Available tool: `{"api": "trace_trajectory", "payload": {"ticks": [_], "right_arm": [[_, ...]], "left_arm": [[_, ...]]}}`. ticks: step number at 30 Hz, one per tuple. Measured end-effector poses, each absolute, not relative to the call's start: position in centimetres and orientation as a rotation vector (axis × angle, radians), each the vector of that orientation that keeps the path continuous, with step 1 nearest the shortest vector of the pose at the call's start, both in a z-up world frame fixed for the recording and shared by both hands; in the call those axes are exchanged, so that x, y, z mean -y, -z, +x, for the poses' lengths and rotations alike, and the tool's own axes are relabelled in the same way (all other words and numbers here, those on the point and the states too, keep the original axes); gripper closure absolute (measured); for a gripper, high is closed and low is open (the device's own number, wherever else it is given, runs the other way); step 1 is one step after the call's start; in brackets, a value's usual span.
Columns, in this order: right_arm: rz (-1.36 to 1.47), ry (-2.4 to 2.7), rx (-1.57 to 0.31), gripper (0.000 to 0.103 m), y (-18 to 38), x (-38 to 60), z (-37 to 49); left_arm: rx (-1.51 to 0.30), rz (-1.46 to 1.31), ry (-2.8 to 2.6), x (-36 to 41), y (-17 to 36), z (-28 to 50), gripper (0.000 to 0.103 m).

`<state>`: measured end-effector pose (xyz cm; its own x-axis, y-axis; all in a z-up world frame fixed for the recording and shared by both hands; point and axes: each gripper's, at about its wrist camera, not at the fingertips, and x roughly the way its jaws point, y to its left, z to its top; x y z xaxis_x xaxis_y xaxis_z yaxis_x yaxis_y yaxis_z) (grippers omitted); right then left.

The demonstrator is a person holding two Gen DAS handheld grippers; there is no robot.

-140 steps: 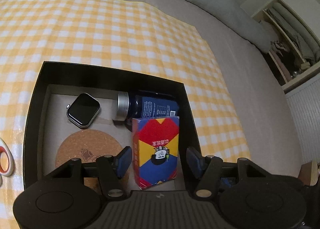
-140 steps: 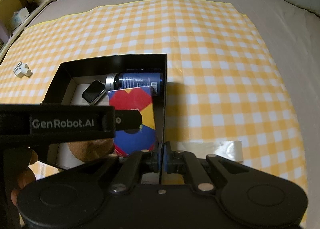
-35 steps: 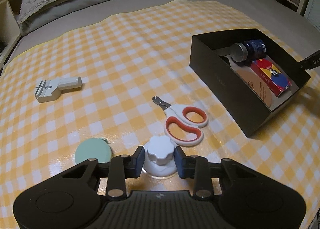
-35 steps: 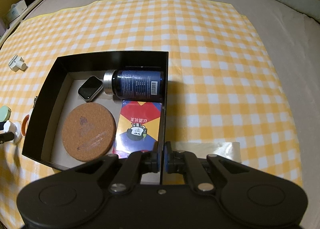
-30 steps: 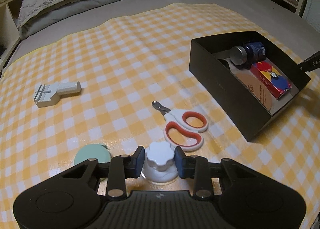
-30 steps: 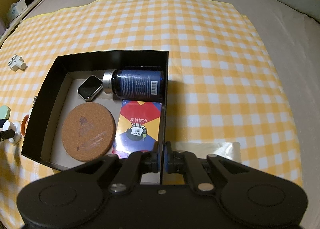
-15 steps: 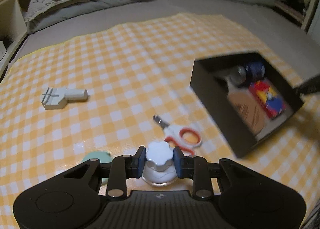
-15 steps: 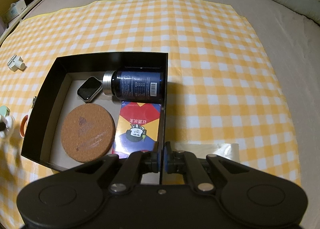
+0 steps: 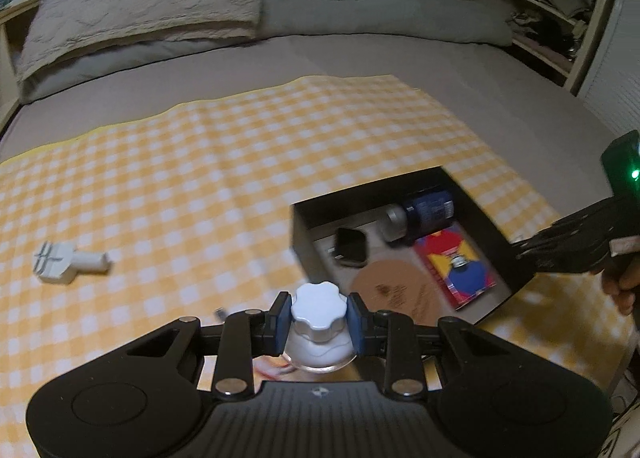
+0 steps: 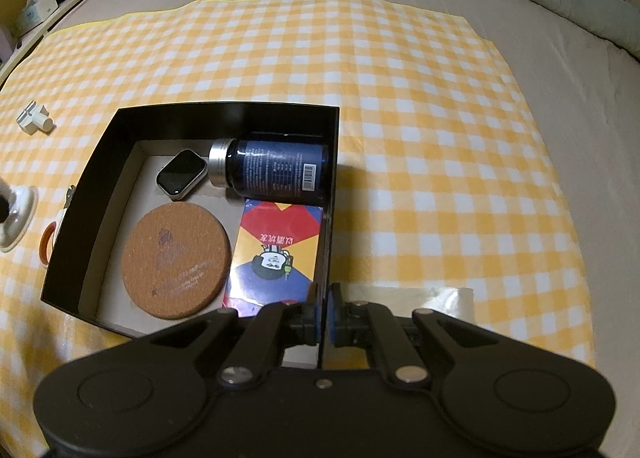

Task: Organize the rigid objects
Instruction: 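Carry the knob with the left gripper into the box beside the coaster, release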

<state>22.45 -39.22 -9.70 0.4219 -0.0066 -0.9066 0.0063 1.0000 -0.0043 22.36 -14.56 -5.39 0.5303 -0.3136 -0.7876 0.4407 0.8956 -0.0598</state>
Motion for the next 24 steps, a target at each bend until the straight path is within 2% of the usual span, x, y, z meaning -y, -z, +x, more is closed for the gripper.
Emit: {"api": "trace_trajectory", "payload": {"ticks": [8,24], "right_arm": [[0.01,0.009,-1.137,0.099,9.7,39.3,22.5],[0.012,0.005,-1.152,0.099,9.7,39.2,22.5]], "left_arm": [[-0.914,0.153,0.521,18.9,5.6,22.5,0.072],[-1.005,0.204,0.559,25.8,9.8,23.2,0.071]]}}
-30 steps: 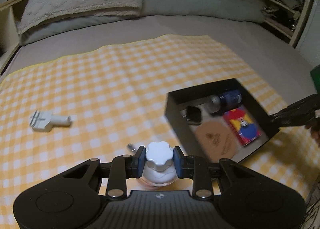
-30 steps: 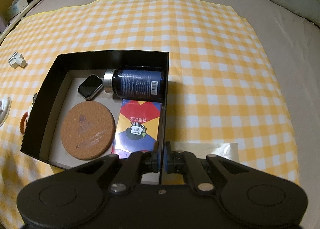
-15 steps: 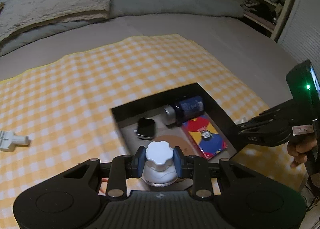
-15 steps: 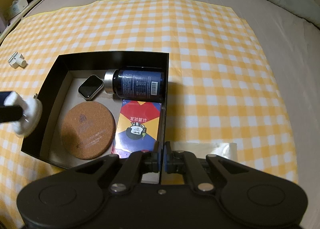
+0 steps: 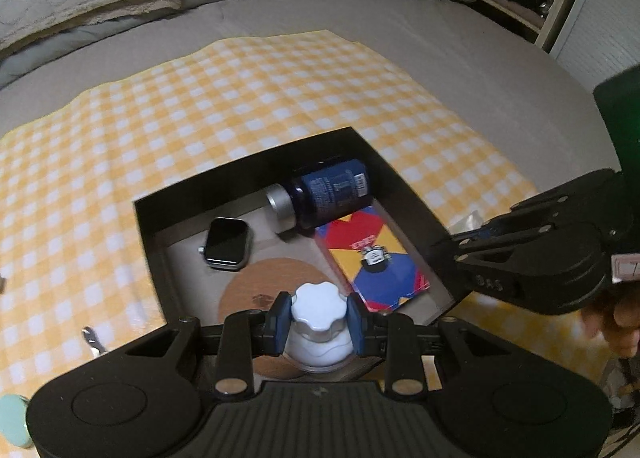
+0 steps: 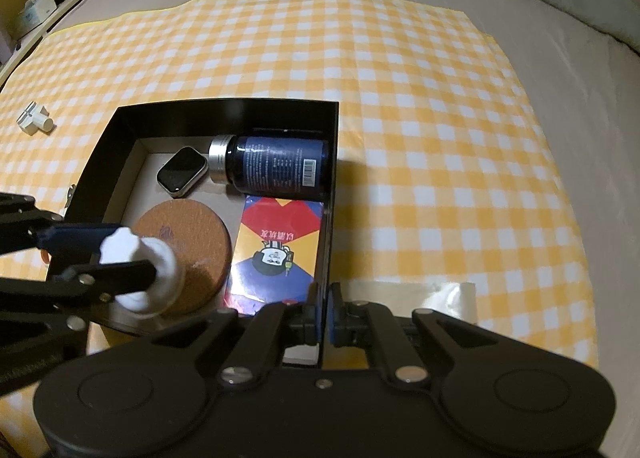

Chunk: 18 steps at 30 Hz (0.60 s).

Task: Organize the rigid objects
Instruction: 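Carry the knob with the left gripper into the box beside the coaster, release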

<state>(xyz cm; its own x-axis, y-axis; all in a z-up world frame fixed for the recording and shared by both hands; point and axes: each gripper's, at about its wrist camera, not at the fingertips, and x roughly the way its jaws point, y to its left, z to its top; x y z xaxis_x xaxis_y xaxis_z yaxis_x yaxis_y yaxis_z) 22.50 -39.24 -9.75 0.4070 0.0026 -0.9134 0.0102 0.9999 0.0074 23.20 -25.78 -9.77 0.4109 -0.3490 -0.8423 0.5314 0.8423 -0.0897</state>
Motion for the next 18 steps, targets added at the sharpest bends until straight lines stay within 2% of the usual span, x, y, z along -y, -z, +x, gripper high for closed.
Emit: {"api": "trace_trajectory", "payload": {"ticks": [7,11,18], "right_arm": [[0.021,0.0,-1.14,0.098,9.7,39.4,22.5],[0.016,0.008,-1.138,0.092,9.8,39.3,22.6],[0.01,0.025,-1.152,0.092,10.5,39.4,22.8]], "left_arm": [[-1.002,0.188,0.578,26.8,10.5,22.9,0.07],[-1.01,0.19,0.59,27.1,10.9,22.7,0.069],[-1.013,0.208,0.593,27.3,11.0,22.4,0.054]]}}
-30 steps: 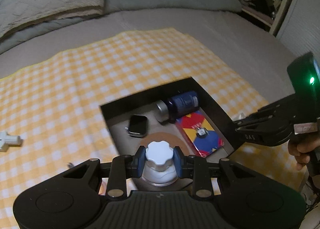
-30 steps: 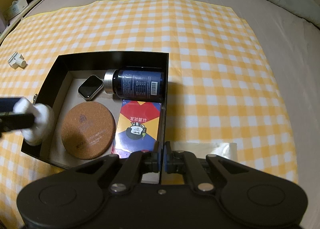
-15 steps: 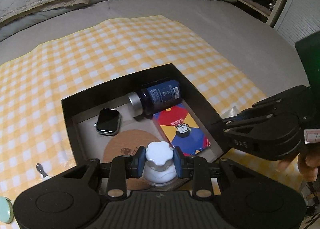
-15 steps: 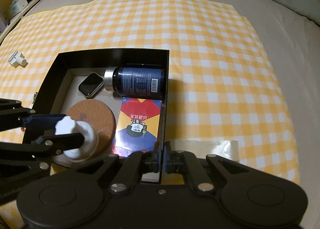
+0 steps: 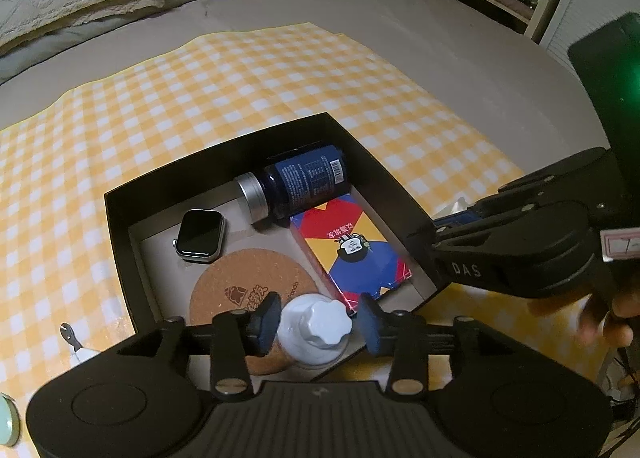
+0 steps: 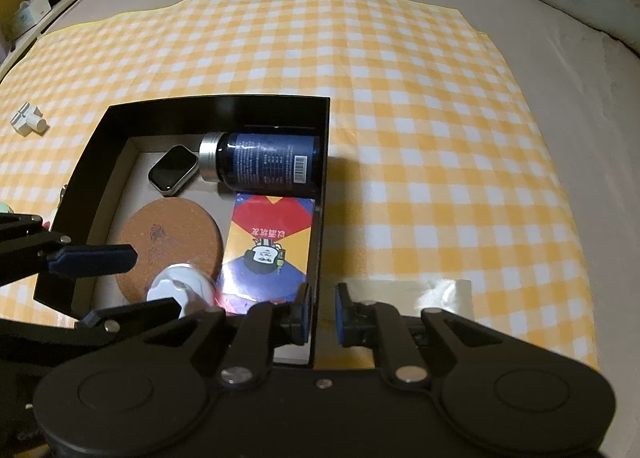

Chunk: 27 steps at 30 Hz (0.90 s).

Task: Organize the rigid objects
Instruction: 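Carry the knob with the left gripper into the box beside the coaster, release, then move the left gripper to the mint-green round tin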

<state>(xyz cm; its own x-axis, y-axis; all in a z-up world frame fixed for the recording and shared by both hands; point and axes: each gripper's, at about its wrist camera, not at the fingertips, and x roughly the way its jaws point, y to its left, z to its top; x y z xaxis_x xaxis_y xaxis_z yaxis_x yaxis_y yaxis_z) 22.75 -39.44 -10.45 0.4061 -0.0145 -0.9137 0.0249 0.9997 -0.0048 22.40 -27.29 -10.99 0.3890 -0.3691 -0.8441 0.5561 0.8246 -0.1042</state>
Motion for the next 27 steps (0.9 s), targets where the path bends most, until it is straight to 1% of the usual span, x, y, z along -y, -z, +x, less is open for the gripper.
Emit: {"api": "trace_trajectory", "payload": {"ticks": [1,4,5,18,20,23,25,27], "right_arm": [[0.015,0.017,-1.155,0.092,10.5,39.5,22.8],[0.028,0.006,-1.155,0.099,10.5,39.5,22.8],[0.023,0.007,-1.15,0.099,10.3,39.4,22.8],[0.002,0.02,-1.14,0.099,9.5,39.0,22.5],[0.004,0.024,-1.139,0.099,9.5,39.1,22.4],[0.003,0.025,-1.139,0.099,9.5,39.1,22.4],[0.0,0.025,-1.139,0.099,9.4,39.1,22.4],[-0.001,0.025,-1.138,0.099,9.4,39.1,22.4]], "left_arm": [[-1.012,0.208,0.594,27.3,10.9,22.4,0.051],[-1.01,0.203,0.593,27.1,10.8,22.3,0.049],[-1.008,0.202,0.593,27.1,10.7,22.3,0.048],[-0.986,0.19,0.584,26.2,9.7,21.8,0.043],[-0.982,0.187,0.583,26.1,9.5,21.7,0.04],[-0.975,0.184,0.583,25.7,9.1,21.4,0.031],[-0.965,0.188,0.585,25.5,8.9,21.2,0.018],[-0.951,0.188,0.581,25.1,8.5,20.8,0.014]]}}
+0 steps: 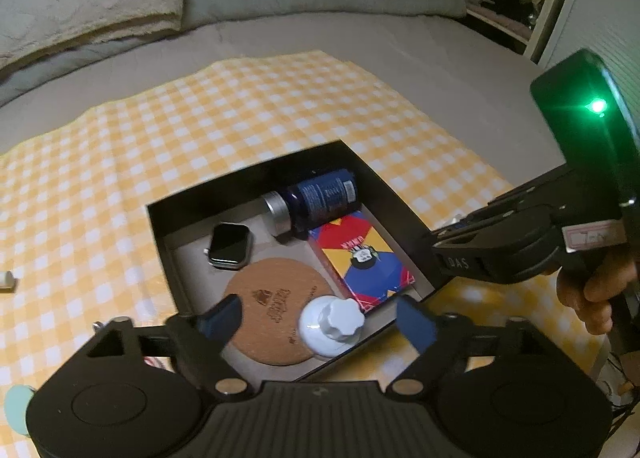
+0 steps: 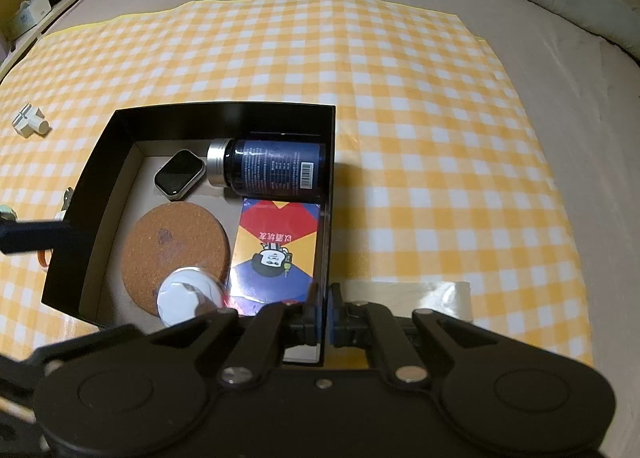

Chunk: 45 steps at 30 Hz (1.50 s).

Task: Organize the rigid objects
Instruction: 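Move the left gripper to the mint-green round tin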

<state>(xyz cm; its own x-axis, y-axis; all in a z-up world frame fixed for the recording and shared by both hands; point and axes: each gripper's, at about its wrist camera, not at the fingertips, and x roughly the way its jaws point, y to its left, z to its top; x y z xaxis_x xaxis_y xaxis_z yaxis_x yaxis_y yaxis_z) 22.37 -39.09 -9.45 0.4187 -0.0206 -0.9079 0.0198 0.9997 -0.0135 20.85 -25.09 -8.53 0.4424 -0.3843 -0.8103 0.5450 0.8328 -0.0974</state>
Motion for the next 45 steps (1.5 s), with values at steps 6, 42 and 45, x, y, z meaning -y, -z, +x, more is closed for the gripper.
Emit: {"api": "trace_trajectory", "payload": {"ticks": [6,42,45], "right_arm": [[-0.004,0.025,-1.139,0.099,9.5,39.1,22.4],[-0.019,0.023,-1.151,0.098,9.8,38.9,22.7],[-0.018,0.022,-1.151,0.097,9.8,38.9,22.7]], "left_arm": [[-0.908,0.185,0.546,23.3,7.4,20.2,0.004],[-0.916,0.084,0.132,0.5,7.9,22.1,0.034],[-0.958,0.118,0.141,0.8,9.0,22.7,0.046]]}}
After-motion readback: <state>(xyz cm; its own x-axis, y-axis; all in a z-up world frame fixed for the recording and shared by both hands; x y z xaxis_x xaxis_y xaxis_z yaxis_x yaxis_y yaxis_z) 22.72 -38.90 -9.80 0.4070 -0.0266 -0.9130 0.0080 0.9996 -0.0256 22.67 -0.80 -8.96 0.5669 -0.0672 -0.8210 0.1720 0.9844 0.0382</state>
